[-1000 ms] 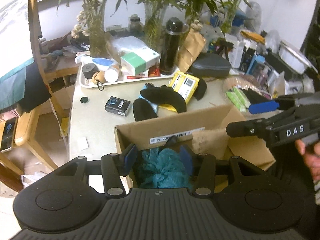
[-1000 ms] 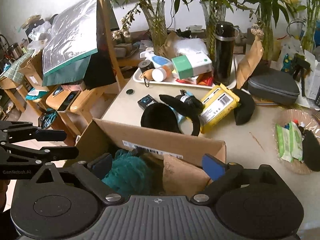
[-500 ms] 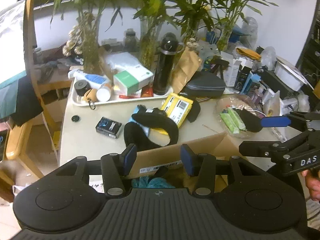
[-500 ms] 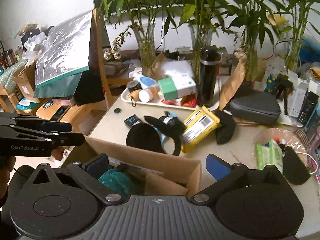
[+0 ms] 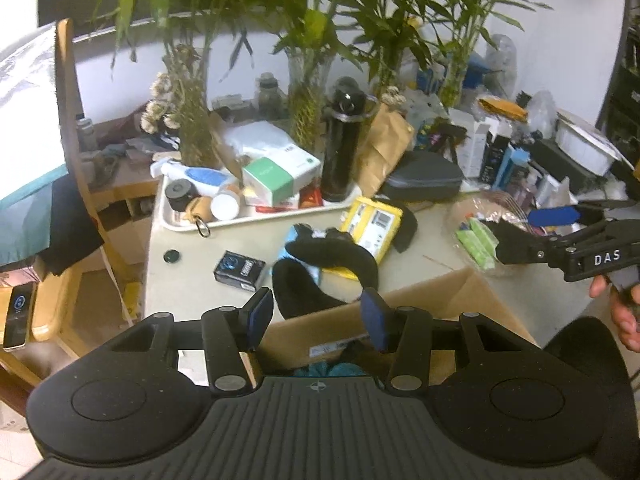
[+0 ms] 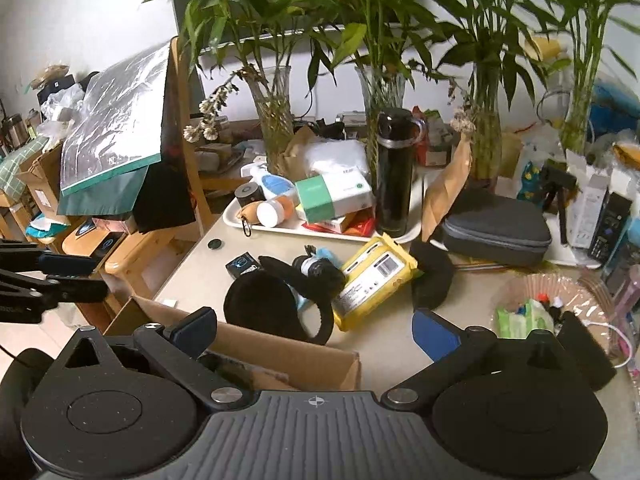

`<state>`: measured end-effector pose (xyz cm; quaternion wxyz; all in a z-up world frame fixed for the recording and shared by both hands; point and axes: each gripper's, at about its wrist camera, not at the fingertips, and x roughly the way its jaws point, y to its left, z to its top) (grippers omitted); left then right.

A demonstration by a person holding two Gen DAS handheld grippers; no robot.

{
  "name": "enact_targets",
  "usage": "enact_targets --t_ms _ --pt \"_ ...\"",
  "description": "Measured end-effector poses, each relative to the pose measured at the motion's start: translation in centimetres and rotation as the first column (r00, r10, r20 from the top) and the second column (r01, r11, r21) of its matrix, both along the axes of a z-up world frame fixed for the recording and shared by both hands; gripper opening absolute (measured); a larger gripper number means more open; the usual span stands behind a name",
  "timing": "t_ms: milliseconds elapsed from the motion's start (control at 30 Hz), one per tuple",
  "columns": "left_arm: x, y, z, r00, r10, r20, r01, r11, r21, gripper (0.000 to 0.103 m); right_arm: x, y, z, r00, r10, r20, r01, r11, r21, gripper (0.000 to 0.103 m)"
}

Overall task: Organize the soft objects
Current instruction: 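Reach the right tool to the black fabric eye mask and grasp it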

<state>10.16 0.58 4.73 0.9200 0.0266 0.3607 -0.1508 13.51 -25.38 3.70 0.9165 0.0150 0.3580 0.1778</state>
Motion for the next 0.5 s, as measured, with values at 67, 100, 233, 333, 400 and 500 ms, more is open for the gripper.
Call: enact_targets --t_ms 67,100,233,333,400,500 --pt "0.2 0.3 0.0 1.0 0.002 0.009 -0.002 1.0 -0.008 0.048 0.8 -0.6 -0.5 1.0 0.0 -0.014 0.0 1.0 0.032 0.103" --pt "0.2 0.4 0.0 1.0 0.003 0.014 -0.003 1.0 -0.01 0.048 1.1 -1.0 -0.8 1.0 -0.006 -0.017 0.007 0.999 0.044 0.103" --pt "0.7 1.0 -0.5 1.0 0.012 0.018 -0.012 1.0 -0.011 0.049 3.1 -2.2 -1.8 0.998 -0.055 -0.013 0.056 0.996 0.071 0.103" --pt "1.2 1.5 -0.9 1.0 0.017 0.015 -0.017 1.0 -0.018 0.05 4.3 -2.8 -2.6 0.996 -0.089 -0.024 0.09 0.994 0.067 0.103" --pt "1.6 1.6 -1.3 1.0 0.026 0.01 -0.026 1.0 -0.011 0.051 5.1 -2.9 -3.3 0.994 -0.103 -0.031 0.104 0.994 0.034 0.103" --pt "2.2 1.9 -1.8 0.999 0.048 0.003 -0.048 0.999 -0.002 0.053 5.8 -2.6 -4.1 0.993 -0.113 -0.017 0.112 0.993 -0.033 0.103"
